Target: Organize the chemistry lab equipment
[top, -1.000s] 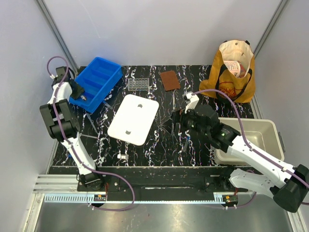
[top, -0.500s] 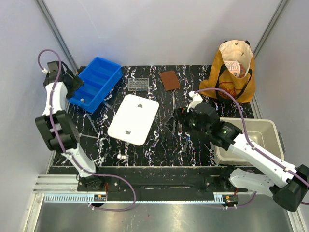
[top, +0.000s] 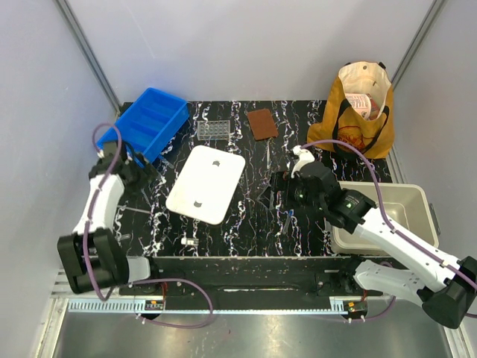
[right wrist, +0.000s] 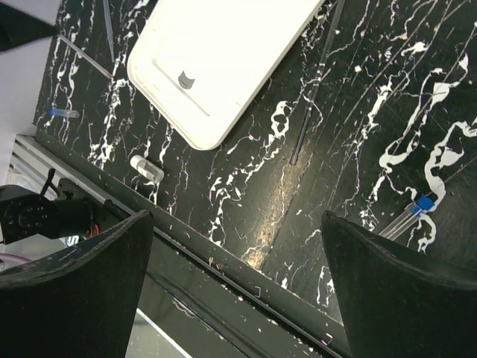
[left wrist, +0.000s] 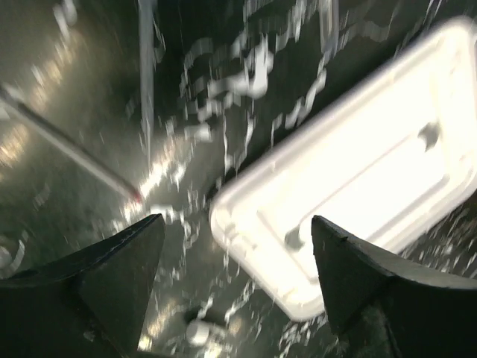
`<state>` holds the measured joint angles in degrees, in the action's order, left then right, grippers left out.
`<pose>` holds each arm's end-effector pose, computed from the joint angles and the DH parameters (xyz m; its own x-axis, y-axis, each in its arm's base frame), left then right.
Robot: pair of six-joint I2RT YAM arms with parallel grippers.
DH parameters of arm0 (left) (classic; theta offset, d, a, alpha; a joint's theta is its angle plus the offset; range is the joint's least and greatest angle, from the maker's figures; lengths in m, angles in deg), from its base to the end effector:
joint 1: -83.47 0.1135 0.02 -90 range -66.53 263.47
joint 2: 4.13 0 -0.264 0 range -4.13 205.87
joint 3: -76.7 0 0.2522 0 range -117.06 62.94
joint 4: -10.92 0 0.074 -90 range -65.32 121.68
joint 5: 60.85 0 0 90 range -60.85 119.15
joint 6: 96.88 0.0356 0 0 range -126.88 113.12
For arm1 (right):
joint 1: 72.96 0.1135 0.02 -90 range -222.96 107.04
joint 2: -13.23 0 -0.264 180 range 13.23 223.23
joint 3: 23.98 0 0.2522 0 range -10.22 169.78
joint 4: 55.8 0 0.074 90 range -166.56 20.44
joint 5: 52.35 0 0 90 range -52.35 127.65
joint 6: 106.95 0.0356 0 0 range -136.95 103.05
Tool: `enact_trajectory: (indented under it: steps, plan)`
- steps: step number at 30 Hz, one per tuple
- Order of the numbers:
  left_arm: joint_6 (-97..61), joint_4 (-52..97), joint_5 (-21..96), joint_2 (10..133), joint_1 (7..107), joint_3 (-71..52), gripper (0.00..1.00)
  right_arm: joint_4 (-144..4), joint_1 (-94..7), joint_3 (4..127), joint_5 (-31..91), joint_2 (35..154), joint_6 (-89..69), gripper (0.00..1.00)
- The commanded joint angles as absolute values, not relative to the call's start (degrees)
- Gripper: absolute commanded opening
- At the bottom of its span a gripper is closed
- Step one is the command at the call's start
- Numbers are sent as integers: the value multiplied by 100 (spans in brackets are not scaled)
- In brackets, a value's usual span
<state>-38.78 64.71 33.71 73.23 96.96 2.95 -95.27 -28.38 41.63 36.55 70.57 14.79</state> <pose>0.2660 0.0609 0.2630 -0.5946 -0.6844 -0.4220 -0.5950 0.7276 -0.3416 0.1568 0.1555 0.3153 -0.6891 0.0593 -0.7222 -0.4127 0.7871 0.4584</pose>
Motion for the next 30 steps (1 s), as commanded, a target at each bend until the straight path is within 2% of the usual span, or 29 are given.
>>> enact_trajectory:
  steps: [1,7,12,19,30]
  plan:
    - [-4536,6494,3847,6041,9253,1237,83,-9680,-2813,4216,3730,7010,1442,98]
    - [-6644,6256,3953,4248,8910,2838,77,-9672,-2805,4137,3739,7027,1495,98]
    - [-7762,6457,3576,3455,8628,3305,72,-9663,-2805,4119,3844,7089,1495,98]
    - [-8809,7363,2969,3515,8154,3350,70,-9593,-2805,4093,3888,7185,1495,98]
    - [-9722,7363,3012,4956,7003,3402,62,-9408,-2813,4058,3862,7405,1548,97]
